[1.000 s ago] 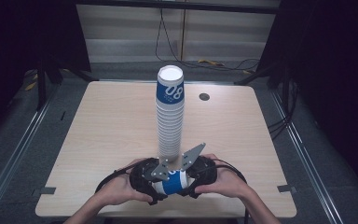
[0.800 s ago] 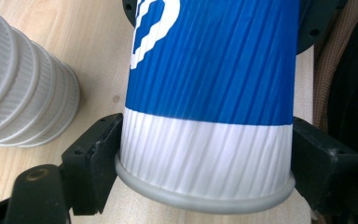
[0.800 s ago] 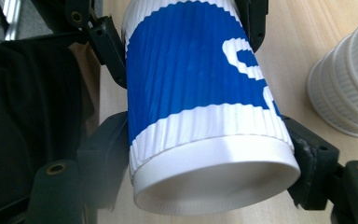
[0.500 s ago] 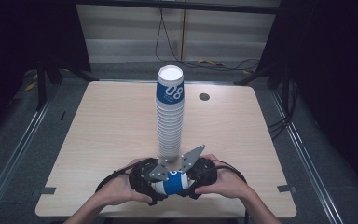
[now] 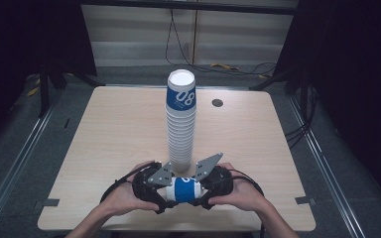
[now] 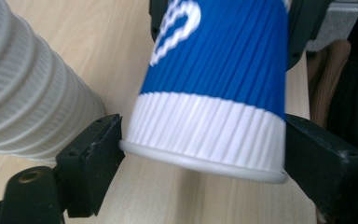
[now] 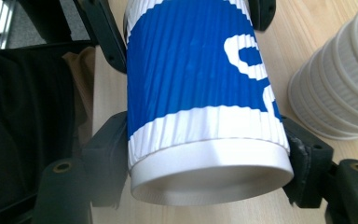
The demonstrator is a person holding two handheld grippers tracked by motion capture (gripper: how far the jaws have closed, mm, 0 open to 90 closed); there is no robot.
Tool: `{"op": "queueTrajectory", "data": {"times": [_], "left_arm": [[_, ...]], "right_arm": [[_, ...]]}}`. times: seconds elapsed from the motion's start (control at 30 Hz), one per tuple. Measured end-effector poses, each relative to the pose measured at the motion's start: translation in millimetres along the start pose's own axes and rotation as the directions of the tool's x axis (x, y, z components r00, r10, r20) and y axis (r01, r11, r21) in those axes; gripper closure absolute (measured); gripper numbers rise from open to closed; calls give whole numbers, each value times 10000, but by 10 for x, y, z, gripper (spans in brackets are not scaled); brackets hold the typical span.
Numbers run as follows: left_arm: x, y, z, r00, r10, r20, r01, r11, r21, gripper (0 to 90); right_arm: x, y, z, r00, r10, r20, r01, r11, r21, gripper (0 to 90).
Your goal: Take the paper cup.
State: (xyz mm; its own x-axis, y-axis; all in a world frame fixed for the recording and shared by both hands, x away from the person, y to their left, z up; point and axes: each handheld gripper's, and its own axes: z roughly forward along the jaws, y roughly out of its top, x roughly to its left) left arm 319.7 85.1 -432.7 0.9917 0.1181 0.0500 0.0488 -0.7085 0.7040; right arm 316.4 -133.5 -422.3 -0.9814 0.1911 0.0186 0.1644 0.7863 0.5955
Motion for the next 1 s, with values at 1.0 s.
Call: {"op": "queueTrajectory", "data": {"times": [1.0], "left_arm": [[216,-181,-540,9757,-2000,-901,1569,9233,-3506,159]], "right_arm": [[-145,-456,-167,9690,2377,678,-2040,9239,-3238,280]]}}
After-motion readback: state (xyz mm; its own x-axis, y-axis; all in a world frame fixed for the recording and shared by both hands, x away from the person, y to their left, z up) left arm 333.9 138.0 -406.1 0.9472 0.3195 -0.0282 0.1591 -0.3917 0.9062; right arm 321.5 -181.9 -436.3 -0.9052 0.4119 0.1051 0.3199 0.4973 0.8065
